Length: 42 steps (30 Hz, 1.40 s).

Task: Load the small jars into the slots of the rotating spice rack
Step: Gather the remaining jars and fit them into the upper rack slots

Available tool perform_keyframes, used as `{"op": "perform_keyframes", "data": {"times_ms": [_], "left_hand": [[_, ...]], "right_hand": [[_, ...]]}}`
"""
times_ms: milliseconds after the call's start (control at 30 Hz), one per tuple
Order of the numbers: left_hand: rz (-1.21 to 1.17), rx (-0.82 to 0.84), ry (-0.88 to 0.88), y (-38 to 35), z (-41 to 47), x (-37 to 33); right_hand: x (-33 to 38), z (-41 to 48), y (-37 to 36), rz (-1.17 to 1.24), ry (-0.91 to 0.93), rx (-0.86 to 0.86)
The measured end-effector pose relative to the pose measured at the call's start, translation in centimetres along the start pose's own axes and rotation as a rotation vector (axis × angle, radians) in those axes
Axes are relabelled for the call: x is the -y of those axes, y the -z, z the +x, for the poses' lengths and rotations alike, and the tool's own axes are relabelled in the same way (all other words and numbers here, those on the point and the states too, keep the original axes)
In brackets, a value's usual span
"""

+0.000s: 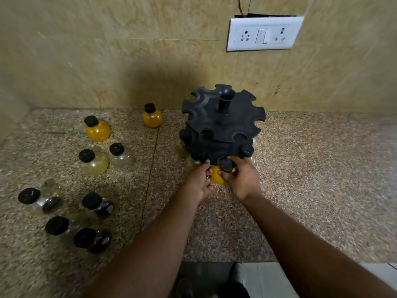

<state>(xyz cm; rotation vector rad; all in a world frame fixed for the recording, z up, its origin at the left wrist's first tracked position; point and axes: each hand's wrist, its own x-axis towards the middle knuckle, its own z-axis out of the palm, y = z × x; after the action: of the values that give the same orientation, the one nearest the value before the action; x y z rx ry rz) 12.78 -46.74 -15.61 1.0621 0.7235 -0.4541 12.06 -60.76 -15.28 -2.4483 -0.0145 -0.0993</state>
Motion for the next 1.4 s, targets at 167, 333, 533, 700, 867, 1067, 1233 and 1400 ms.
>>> {"op": "perform_keyframes", "data": {"times_ms": [167, 333, 533, 700, 867, 1067, 1233, 1400], "left_hand": [[0.165, 0.014, 0.018, 0.9, 0.7, -0.6], [0.252, 0.048, 0.032, 1.0, 1.3, -1.1], [0.269, -0.031, -0.05, 0.5, 1.5, 0.1], [0.256, -0.058, -0.121, 1.5, 0.8, 1.8], [0.211, -0.153, -0.184, 3.6, -0.1, 3.7], [0.224, -0.449, -0.328, 8.3, -1.8, 5.6], [0.211, -0.75, -0.334, 12.3, -4.2, 8.0], [0.116, -1.022, -0.304, 14.6, -6.7, 10.5]], "right_hand": [[0.5, 1.2, 0.1, -0.006, -0.029, 0.032], [0.0, 2.0, -0.3, 0.054, -0.116, 0.038], [-0.2, 1.6, -0.7, 0.018, -0.124, 0.008], [0.4, -1.4, -1.4, -0.032, -0.083, -0.076], [1.7, -4.9, -3.8, -0.072, -0.002, 0.018], [3.8, -6.8, -7.0, -0.167, 0.112, 0.318], [5.6, -8.1, -9.6, -0.28, 0.26, 0.514], [6.8, -10.0, -11.7, -0.338, 0.402, 0.646]]}}
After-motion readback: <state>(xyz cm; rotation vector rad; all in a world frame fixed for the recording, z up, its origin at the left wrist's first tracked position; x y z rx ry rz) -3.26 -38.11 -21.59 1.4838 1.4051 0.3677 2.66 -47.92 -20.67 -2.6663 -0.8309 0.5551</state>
